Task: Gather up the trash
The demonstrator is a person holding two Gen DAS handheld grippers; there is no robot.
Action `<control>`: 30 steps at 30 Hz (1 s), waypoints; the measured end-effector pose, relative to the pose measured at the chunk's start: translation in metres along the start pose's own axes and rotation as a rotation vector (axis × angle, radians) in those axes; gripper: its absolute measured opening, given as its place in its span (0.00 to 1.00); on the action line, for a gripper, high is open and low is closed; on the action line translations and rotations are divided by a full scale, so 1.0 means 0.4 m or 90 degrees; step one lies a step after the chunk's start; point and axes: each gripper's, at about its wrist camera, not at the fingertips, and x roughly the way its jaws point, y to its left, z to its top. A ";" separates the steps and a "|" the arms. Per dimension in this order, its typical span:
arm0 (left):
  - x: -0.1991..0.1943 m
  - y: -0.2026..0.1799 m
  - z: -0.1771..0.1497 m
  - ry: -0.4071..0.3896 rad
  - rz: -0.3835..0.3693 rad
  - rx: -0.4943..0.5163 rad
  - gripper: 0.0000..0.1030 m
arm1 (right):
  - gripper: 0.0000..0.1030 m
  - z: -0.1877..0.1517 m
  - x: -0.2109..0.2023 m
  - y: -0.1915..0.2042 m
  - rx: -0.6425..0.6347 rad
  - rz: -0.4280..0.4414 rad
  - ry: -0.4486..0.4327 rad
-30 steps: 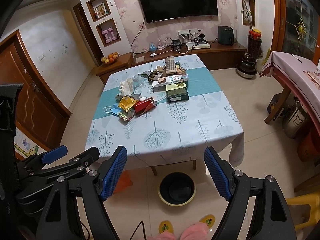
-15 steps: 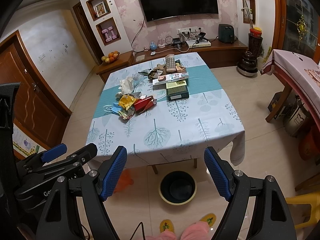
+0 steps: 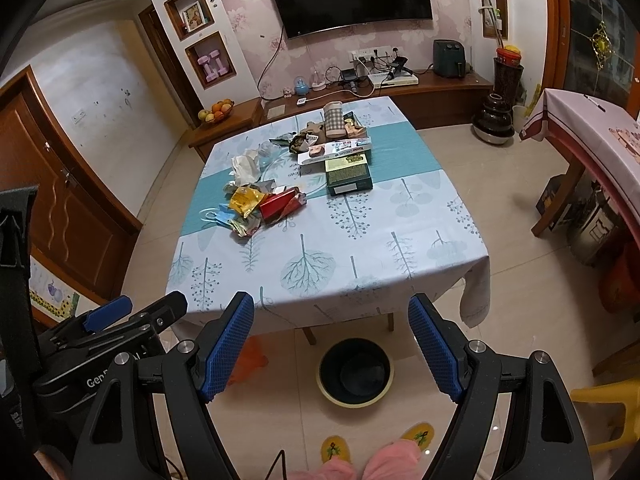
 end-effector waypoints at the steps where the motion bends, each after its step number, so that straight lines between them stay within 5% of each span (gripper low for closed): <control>1: -0.001 0.001 0.000 -0.002 0.000 0.000 0.76 | 0.78 -0.001 0.005 0.000 -0.001 -0.002 0.000; 21: 0.088 -0.051 0.036 0.046 0.073 -0.021 0.76 | 0.78 0.126 0.090 -0.078 -0.061 0.062 0.031; 30: 0.134 0.041 0.075 0.072 0.094 -0.091 0.76 | 0.78 0.183 0.211 -0.016 -0.110 0.094 0.052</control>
